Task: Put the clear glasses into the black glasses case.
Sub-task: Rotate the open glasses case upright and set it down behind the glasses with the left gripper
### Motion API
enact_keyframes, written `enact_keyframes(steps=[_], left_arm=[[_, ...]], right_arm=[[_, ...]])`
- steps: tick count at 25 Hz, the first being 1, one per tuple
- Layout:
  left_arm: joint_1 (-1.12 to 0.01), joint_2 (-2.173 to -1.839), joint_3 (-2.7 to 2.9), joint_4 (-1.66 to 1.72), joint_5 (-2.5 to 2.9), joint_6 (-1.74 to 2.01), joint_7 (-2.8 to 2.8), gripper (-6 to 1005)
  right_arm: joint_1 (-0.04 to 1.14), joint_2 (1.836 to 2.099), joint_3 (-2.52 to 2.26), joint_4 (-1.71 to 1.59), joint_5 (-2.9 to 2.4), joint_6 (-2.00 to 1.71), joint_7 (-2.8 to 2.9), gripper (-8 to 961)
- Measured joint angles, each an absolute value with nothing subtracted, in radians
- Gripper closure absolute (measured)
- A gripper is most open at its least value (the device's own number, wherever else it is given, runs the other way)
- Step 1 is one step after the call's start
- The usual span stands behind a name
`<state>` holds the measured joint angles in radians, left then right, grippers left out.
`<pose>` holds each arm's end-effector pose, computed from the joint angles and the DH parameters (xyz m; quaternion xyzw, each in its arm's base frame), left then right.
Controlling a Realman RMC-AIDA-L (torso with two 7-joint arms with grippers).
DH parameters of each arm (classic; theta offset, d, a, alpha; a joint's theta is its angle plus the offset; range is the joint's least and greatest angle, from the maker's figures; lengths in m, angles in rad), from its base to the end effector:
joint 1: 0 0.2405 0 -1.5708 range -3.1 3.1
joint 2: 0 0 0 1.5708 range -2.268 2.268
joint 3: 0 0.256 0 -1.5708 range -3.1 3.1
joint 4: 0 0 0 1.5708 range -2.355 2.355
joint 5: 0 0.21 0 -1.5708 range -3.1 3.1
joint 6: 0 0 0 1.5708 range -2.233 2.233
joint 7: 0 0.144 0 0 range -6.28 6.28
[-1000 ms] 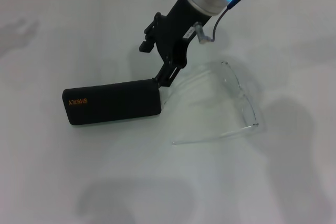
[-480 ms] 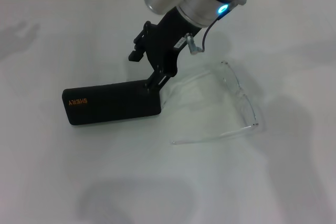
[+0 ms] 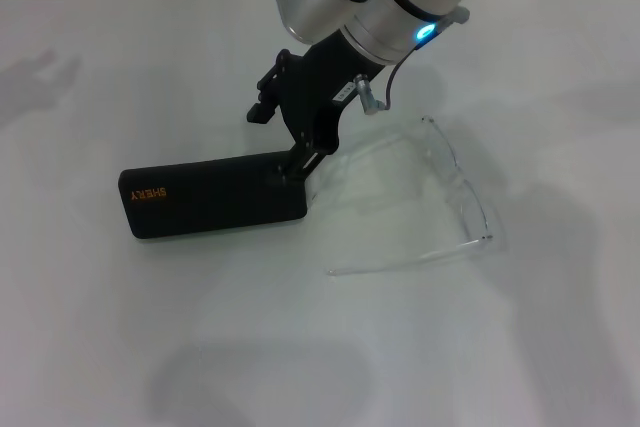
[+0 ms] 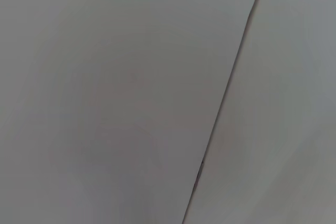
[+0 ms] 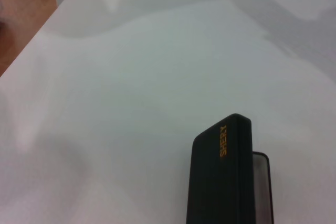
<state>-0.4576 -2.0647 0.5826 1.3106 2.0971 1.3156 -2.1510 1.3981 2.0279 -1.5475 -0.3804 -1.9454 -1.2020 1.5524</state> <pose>-0.2577 0.3740 0.1605 -0.7997 -0.3823 -0.2340 0.3995 0.0167 0.4130 -0.0989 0.9831 0.1633 0.0819 0.0132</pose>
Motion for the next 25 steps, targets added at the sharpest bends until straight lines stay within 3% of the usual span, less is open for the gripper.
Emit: enact_keyframes(steps=[11, 20, 25], left_arm=[[-0.456, -2.065, 0.591, 1.334, 2.177, 1.323, -2.174, 599], [-0.438, -2.082, 0.634, 1.619, 2.536, 1.431, -2.344, 603], [-0.425, -2.084, 0.761, 1.641, 2.657, 1.445, -2.407, 614]], right_arm=[[1.335, 2.025, -1.546, -0.469, -1.940, -1.222, 1.605, 234], [1.054, 2.015, -1.429, -0.932, -2.073, -1.342, 1.770, 234], [0.932, 2.014, -1.282, -1.018, -2.077, -1.435, 1.776, 235]])
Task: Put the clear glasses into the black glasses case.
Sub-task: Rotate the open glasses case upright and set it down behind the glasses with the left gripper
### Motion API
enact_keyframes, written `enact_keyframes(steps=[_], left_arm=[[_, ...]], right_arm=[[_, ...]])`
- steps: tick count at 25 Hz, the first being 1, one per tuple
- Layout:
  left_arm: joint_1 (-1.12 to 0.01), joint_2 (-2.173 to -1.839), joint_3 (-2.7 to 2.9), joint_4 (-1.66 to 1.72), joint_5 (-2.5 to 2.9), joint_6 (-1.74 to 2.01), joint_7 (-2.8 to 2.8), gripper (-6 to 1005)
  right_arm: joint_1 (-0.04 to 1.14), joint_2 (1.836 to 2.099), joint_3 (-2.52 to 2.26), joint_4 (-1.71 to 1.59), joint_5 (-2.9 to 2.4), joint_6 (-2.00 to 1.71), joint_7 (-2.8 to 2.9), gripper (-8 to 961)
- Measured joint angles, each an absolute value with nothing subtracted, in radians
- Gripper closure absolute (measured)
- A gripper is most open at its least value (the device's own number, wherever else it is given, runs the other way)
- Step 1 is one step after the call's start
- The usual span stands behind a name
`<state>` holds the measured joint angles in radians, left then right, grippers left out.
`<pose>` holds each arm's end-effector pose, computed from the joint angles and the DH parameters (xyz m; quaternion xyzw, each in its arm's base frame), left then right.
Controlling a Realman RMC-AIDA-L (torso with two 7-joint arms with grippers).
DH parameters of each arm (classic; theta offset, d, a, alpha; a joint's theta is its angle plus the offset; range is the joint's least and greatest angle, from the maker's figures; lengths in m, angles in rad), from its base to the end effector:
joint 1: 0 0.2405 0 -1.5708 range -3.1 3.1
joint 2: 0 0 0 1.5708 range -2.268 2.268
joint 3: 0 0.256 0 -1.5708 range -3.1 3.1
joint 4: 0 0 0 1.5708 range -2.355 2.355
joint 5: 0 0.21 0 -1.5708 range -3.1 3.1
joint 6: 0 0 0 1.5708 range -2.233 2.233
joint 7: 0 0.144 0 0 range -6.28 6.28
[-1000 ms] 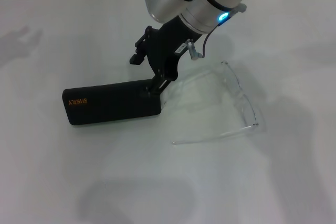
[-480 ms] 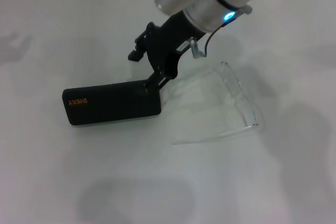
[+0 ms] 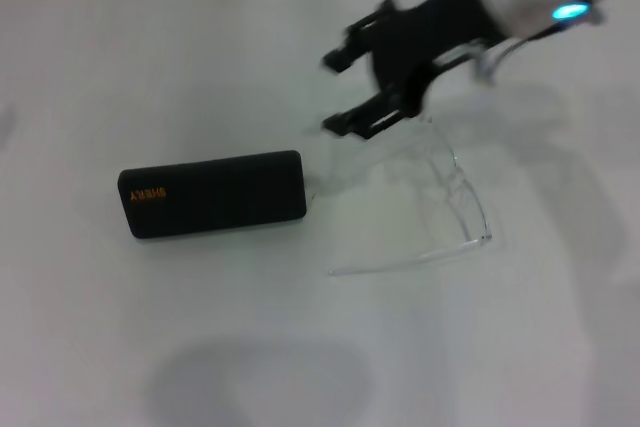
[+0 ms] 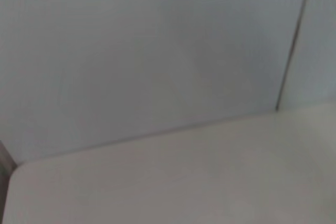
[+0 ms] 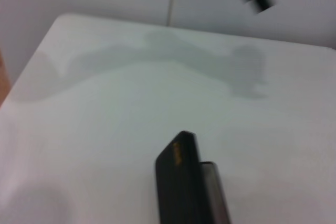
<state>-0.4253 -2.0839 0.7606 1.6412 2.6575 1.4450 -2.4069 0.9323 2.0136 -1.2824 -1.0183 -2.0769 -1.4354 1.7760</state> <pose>-0.2595 0.3493 0.1701 -0.7892 -0.4119 0.0257 0.4548 0.0645 0.4022 -0.0133 -0.9964 -0.0547 0.0249 0.0602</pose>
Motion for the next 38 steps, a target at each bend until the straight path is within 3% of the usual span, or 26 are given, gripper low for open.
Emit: enact_keyframes(steps=[6, 11, 38], left_arm=[[-0.407, -2.084, 0.842, 1.620, 2.700, 1.476, -2.427, 627], [-0.415, -2.084, 0.871, 1.575, 2.774, 1.544, -2.429, 638], [-0.426, -2.090, 1.136, 1.356, 2.660, 1.476, -2.447, 658]], right_arm=[[0.806, 2.014, -1.144, -1.117, -2.065, -1.513, 1.779, 235], [0.767, 2.016, -1.120, -1.136, -2.053, -1.539, 1.790, 235], [0.657, 2.014, -0.954, -1.142, -1.945, -1.550, 1.731, 235]])
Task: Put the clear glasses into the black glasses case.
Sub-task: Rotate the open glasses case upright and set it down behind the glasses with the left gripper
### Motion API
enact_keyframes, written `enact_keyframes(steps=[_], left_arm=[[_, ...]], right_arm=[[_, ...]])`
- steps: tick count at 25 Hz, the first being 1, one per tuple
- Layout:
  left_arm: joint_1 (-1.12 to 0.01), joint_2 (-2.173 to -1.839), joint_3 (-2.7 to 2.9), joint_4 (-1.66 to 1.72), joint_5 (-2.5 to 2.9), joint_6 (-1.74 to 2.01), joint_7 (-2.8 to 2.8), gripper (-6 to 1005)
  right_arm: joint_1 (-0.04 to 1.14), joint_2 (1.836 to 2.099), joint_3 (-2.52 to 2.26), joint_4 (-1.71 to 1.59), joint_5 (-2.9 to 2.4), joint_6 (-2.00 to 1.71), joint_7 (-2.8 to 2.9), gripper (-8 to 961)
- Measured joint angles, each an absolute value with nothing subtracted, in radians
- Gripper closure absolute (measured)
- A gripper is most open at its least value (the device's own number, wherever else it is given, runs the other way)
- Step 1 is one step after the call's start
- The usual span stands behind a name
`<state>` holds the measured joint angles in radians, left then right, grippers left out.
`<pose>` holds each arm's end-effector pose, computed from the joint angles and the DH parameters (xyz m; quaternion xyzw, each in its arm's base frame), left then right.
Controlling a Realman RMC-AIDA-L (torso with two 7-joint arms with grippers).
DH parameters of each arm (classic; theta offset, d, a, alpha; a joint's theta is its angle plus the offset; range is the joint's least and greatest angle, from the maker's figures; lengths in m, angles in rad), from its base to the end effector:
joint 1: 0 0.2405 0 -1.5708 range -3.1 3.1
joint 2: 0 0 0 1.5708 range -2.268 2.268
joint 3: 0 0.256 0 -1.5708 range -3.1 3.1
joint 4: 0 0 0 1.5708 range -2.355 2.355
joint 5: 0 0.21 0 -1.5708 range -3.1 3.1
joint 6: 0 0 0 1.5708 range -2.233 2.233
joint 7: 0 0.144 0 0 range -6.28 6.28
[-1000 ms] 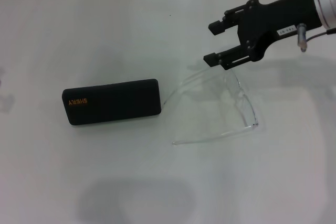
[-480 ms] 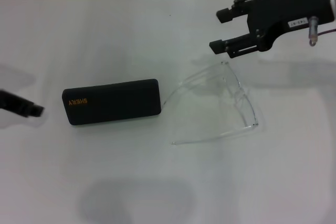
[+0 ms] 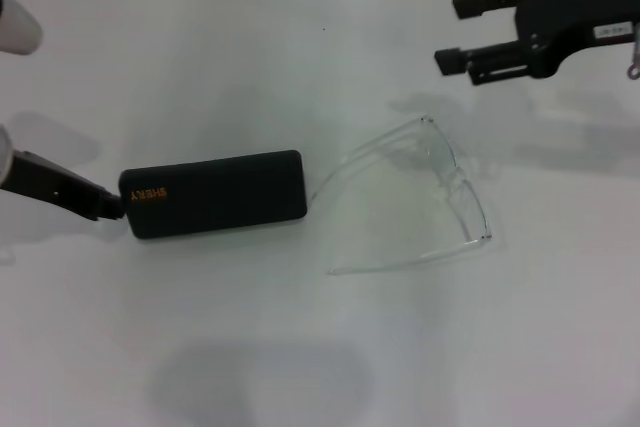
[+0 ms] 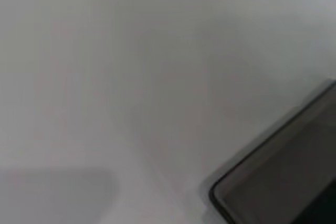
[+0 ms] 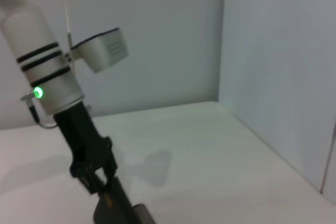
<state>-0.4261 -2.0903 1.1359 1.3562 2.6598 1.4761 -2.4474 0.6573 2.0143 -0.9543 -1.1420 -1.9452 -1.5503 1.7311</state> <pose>-0.2640 0.3412 0.0459 -0.8621 -0.4180 0.1362 0.2519 0.1442 0.3862 0.0631 -0.9728 0.0677 0.1657 0.1471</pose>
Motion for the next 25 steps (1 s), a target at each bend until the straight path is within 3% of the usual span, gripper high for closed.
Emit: enact_keyframes(steps=[25], left_arm=[[-0.430, -2.089, 1.318, 1.355, 2.397, 1.636, -2.454, 653]], right_arm=[[0.653, 2.011, -0.908, -1.083, -1.936, -1.560, 1.703, 236]])
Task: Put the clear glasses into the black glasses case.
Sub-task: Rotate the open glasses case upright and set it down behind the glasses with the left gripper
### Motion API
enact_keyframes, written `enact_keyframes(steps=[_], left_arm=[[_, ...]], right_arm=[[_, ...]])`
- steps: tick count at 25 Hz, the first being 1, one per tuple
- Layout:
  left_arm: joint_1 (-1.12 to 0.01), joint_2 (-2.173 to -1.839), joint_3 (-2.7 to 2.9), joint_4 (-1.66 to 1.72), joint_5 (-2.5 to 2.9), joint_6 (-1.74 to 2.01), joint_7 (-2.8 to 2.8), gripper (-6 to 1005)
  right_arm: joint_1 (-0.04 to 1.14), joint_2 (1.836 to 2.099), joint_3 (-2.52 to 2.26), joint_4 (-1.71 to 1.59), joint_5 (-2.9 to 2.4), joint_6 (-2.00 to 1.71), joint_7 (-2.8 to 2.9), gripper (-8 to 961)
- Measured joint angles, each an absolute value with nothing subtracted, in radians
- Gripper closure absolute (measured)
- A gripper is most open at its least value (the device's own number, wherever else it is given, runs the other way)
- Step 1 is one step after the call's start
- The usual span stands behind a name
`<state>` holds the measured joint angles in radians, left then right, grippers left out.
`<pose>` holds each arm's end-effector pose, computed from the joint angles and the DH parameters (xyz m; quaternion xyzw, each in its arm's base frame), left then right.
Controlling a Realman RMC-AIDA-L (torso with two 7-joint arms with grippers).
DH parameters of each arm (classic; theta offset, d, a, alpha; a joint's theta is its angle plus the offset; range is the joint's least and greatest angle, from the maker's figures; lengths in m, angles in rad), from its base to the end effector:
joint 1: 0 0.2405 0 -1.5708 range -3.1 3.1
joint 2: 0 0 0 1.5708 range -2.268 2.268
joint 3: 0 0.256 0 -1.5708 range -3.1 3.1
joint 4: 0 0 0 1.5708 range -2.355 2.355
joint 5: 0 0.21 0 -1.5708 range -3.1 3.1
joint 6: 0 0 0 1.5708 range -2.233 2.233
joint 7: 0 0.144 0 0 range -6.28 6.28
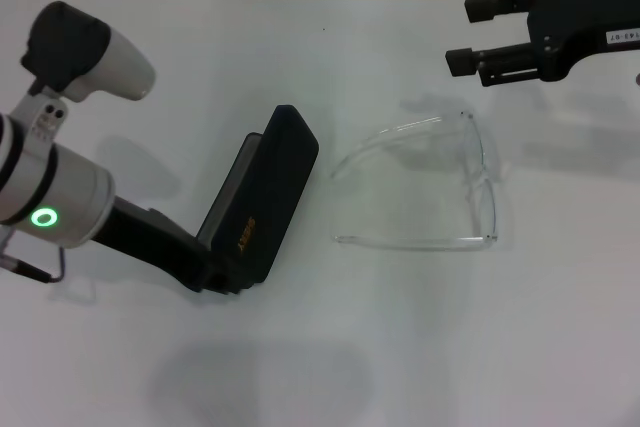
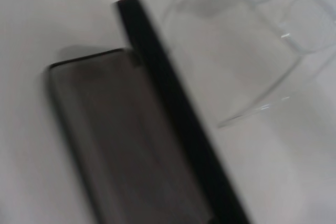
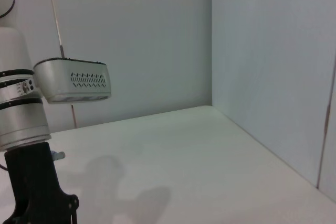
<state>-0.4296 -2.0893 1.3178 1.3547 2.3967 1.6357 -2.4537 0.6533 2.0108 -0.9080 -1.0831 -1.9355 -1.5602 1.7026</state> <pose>-0.2146 0.3097 -0.0031 -0.9149 -0.3815 0.1049 0.0805 0.1574 0.3864 0.0646 -0.9683 0.0877 0.1816 0.1477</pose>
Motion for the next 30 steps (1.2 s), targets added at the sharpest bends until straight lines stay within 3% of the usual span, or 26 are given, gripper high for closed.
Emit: enact_keyframes(steps=[30], left_arm=[[-0.562, -2.091, 1.428, 1.229, 2.225, 1.613, -2.458, 646]], right_arm=[[0.652, 2.007, -0.908, -0.983, -1.908, -1.558, 1.641, 236]])
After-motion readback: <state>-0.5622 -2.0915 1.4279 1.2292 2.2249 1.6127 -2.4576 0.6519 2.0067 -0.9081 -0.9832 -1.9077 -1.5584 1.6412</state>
